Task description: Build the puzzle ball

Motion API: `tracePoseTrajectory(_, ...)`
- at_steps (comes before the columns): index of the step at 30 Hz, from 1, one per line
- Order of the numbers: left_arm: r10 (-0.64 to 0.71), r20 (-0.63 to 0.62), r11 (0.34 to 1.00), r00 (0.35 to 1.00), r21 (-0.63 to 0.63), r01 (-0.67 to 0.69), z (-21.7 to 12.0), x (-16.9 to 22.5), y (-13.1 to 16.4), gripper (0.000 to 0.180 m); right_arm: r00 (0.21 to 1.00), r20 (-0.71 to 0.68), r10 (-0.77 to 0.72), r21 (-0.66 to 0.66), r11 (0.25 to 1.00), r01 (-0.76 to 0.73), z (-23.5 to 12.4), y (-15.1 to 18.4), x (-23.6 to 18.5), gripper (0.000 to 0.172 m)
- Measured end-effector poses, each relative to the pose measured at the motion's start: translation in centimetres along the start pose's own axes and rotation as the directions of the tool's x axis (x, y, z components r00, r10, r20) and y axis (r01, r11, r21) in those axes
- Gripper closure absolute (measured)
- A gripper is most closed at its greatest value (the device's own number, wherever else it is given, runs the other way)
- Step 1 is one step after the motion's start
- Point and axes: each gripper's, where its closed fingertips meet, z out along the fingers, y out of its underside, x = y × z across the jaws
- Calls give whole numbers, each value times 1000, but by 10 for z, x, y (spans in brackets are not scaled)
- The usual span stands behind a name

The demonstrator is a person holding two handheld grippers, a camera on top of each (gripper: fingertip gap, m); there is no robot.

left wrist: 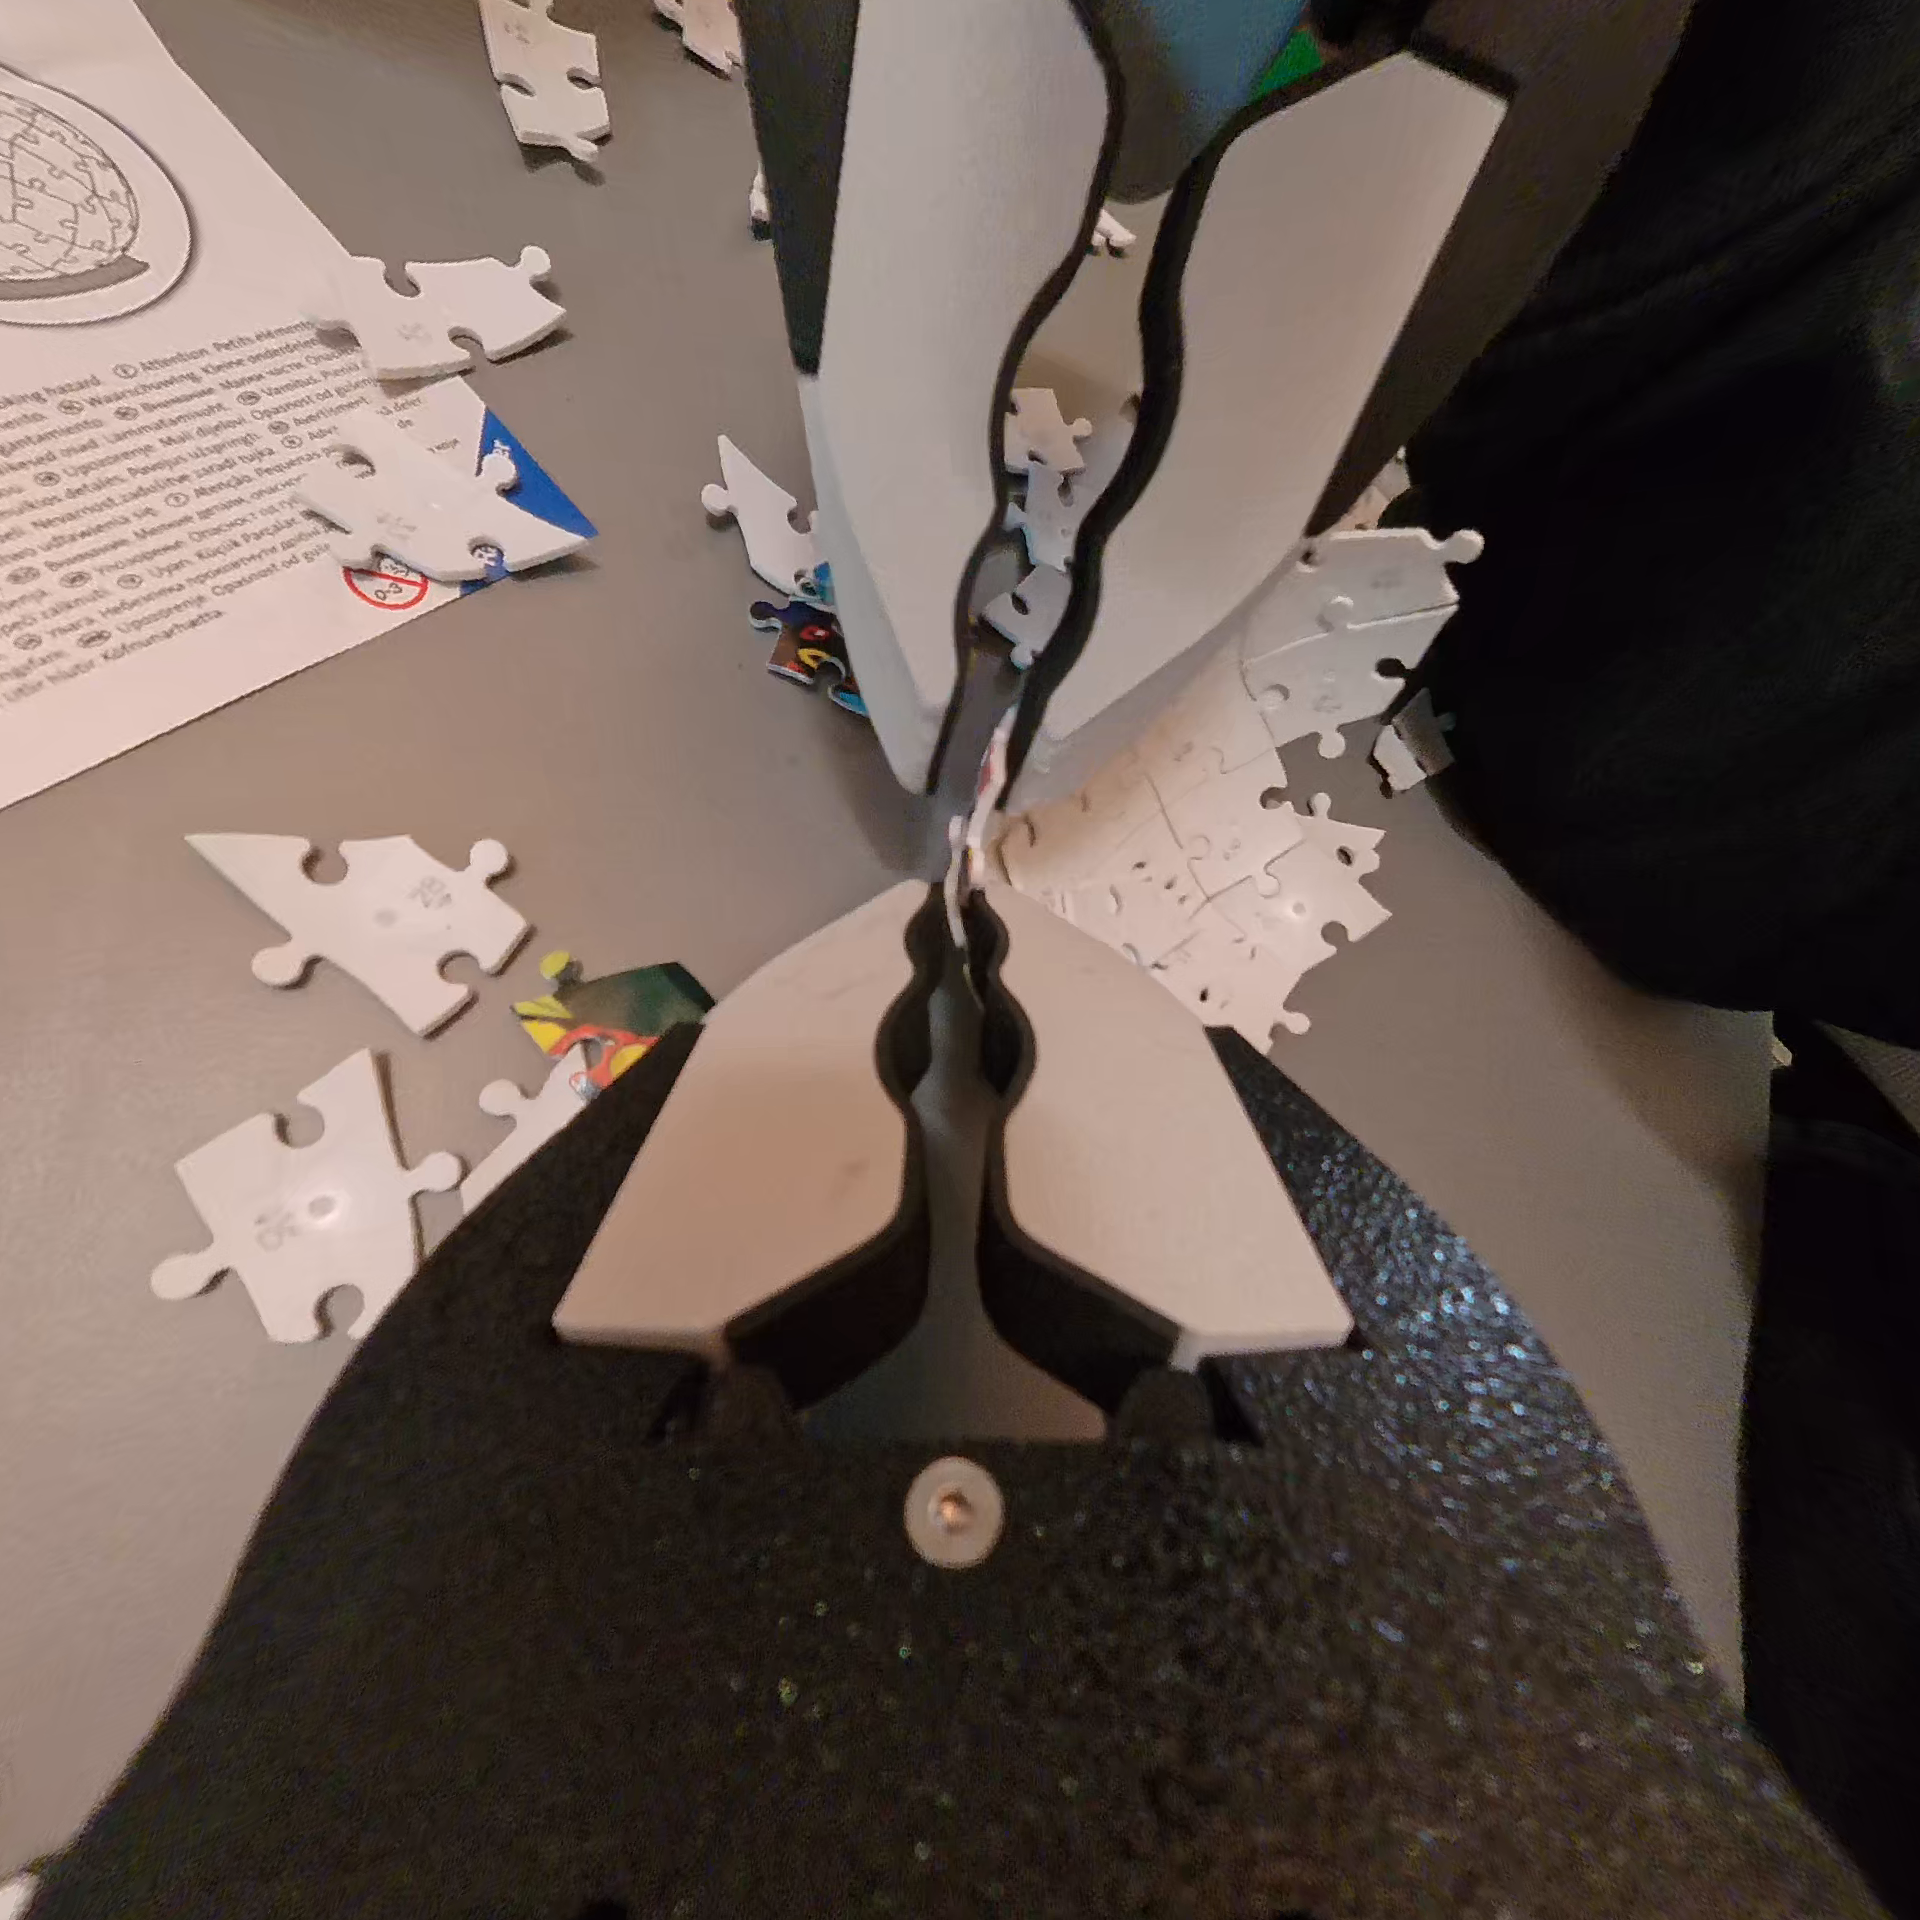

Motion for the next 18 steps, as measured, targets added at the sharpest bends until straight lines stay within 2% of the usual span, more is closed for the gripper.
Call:
tracePoseTrajectory(1, 1, 4, 1000, 1000, -2, -1, 0, -1, 0, 178, 1000, 12, 7, -12, 1000, -7, 1, 1, -1, 169)
tracePoseTrajectory(14, 29, 2, 998, 1000, 56, -29, 2, -2, -6, 177, 1000, 1, 31, 29, 999, -31, -4, 3, 2, 169)
tracePoseTrajectory(17, 11, -20, 999, 1000, 34, -11, 6, 0, -2, 163, 1000, 6, 18, 38, 999, -18, -3, 1, 1, 170)
tracePoseTrajectory(18, 11, -21, 1000, 1000, 21, -11, 8, 0, -1, 164, 1000, 4, 15, 36, 999, -15, -3, 1, 1, 169)
